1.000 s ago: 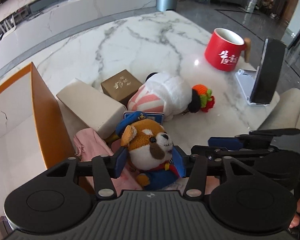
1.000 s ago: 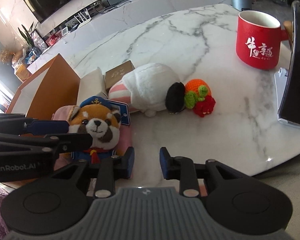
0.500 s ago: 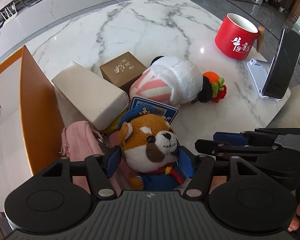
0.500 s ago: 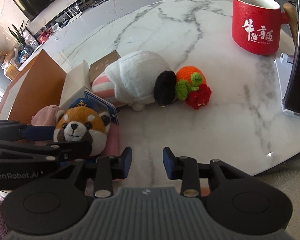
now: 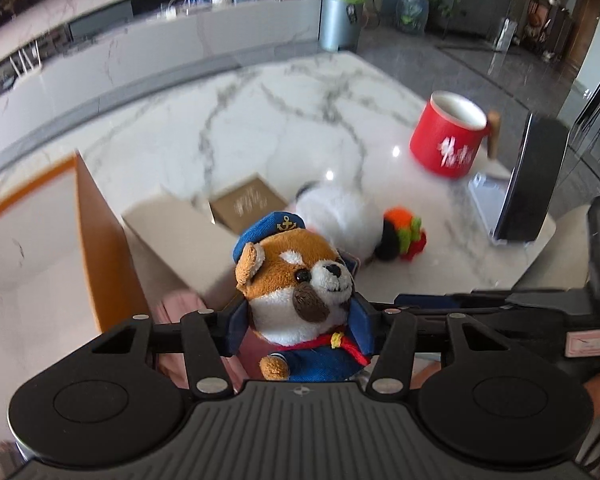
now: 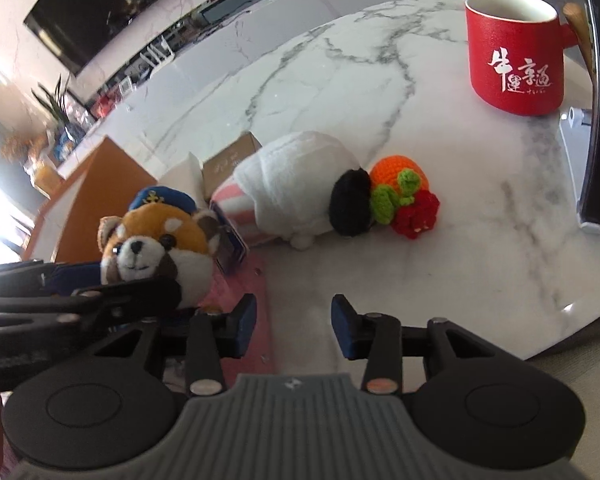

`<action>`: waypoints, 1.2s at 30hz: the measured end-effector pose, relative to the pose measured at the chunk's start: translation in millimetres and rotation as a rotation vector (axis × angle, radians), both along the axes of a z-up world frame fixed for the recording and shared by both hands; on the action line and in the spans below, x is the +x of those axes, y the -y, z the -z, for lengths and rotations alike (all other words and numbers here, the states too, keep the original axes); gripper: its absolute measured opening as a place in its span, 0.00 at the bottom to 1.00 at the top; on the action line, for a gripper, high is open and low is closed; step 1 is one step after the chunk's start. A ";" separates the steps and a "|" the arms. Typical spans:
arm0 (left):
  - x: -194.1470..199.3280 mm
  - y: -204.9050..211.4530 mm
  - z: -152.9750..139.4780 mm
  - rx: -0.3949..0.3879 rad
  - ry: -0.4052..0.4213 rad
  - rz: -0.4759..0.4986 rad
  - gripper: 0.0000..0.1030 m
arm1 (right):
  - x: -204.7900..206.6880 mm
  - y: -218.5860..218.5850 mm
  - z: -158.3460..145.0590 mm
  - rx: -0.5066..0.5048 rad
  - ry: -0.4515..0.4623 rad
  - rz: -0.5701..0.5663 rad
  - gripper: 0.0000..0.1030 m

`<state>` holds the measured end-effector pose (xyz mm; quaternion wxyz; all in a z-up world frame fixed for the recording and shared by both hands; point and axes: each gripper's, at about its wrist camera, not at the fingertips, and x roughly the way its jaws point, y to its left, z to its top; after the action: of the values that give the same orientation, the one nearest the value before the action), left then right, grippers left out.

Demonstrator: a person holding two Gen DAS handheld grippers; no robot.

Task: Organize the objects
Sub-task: 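Lift the red-panda plush with the left gripper while the right gripper grasps the white plush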

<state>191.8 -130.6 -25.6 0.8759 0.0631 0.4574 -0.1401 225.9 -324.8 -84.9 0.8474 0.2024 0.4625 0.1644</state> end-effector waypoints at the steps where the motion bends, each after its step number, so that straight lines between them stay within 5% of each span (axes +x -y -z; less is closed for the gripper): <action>1: 1.6 0.1 -5.2 0.010 0.021 0.000 0.59 | 2.1 1.3 -0.7 0.023 0.002 0.025 0.47; 9: 29.6 -0.8 -19.6 0.103 0.120 -0.008 0.59 | 14.6 7.9 4.8 0.264 -0.031 0.315 0.79; 16: 43.3 8.6 -7.2 0.215 0.148 0.003 0.59 | 33.8 4.7 21.2 0.342 -0.175 0.471 0.79; 27: 47.0 -12.3 -11.3 0.141 0.149 -0.043 0.59 | 53.4 -21.0 24.1 0.304 -0.205 0.601 0.79; 36: 39.3 -31.5 -21.0 0.029 0.140 -0.060 0.59 | 54.4 -27.0 13.9 0.187 -0.145 0.502 0.67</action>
<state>231.1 -99.1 -4.6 0.9086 0.0716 0.3984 -0.1025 280.2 -297.8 -98.7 0.8039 0.3992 0.4403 -0.0235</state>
